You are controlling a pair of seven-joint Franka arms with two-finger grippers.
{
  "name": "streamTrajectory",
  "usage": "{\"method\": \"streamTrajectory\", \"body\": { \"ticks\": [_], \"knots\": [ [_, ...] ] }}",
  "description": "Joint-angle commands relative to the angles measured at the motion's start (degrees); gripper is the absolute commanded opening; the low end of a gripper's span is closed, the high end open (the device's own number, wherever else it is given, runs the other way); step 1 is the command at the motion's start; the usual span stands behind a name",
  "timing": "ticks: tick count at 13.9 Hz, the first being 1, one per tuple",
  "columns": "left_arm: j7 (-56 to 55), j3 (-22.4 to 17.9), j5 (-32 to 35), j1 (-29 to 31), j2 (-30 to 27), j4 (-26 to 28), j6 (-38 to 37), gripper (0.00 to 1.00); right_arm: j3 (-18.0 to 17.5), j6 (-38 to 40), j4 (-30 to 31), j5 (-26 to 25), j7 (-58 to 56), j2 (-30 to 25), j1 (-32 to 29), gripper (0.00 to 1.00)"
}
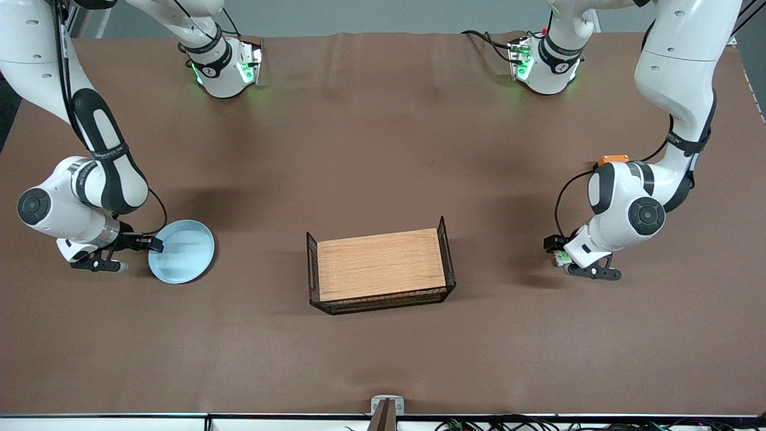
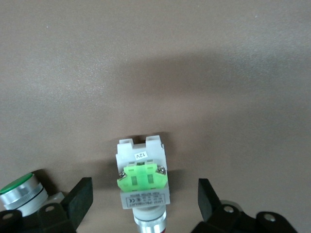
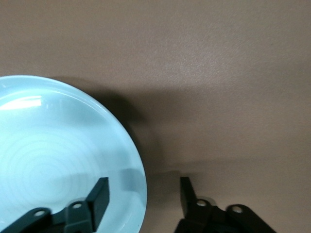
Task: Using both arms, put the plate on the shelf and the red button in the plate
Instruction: 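Grasp the green button with the left gripper while the right gripper grips the plate rim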
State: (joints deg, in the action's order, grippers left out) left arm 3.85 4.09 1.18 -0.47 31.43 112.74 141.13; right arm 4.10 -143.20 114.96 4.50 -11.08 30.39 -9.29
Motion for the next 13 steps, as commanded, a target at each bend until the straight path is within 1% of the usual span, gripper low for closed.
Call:
{"method": "streamTrajectory", "body": {
  "ticks": [1,2,3,4,5,6,7,9,13],
  "knots": [
    [-1.4,-0.3,1.5,-0.1,0.9,-0.9,0.3,0.9,-0.1,-0.2,-0.4,1.9,0.4,0.6,0.2,0.53],
    [-1.4,-0.3,1.5,0.0,1.3,-0.8,0.7,0.82,-0.1,-0.1,-0.3,1.9,0.4,0.6,0.2,0.45],
    [-1.4,-0.4,1.5,0.2,1.3,-0.8,0.9,0.67,-0.1,0.1,-0.4,1.9,0.7,0.6,0.2,0.39],
    [-1.3,-0.4,1.5,0.2,1.3,-0.7,0.9,0.54,-0.1,0.2,-0.4,1.9,1.1,0.6,0.2,0.3],
    [-1.3,-0.4,1.5,0.2,1.3,-0.6,0.9,0.34,-0.1,0.2,-0.4,1.9,1.2,0.6,0.2,0.22],
    [-1.2,-0.5,1.5,0.2,1.2,-0.6,0.9,0.12,-0.1,0.2,-0.4,1.9,1.2,0.6,0.2,0.18],
    [-1.1,-0.5,1.5,0.2,1.0,-0.4,0.6,0.01,-0.1,0.2,-0.4,1.9,1.2,0.6,0.3,0.13],
    [-0.9,-0.4,2.3,0.4,-0.9,-0.3,-0.9,0.0,-0.1,0.2,-0.4,1.9,1.2,0.6,0.3,0.05],
    [-1.7,-0.1,1.9,0.8,-9.4,-0.9,-10.9,0.0,-0.1,0.3,-0.4,1.9,1.1,0.6,0.9,0.04]
  ]
}}
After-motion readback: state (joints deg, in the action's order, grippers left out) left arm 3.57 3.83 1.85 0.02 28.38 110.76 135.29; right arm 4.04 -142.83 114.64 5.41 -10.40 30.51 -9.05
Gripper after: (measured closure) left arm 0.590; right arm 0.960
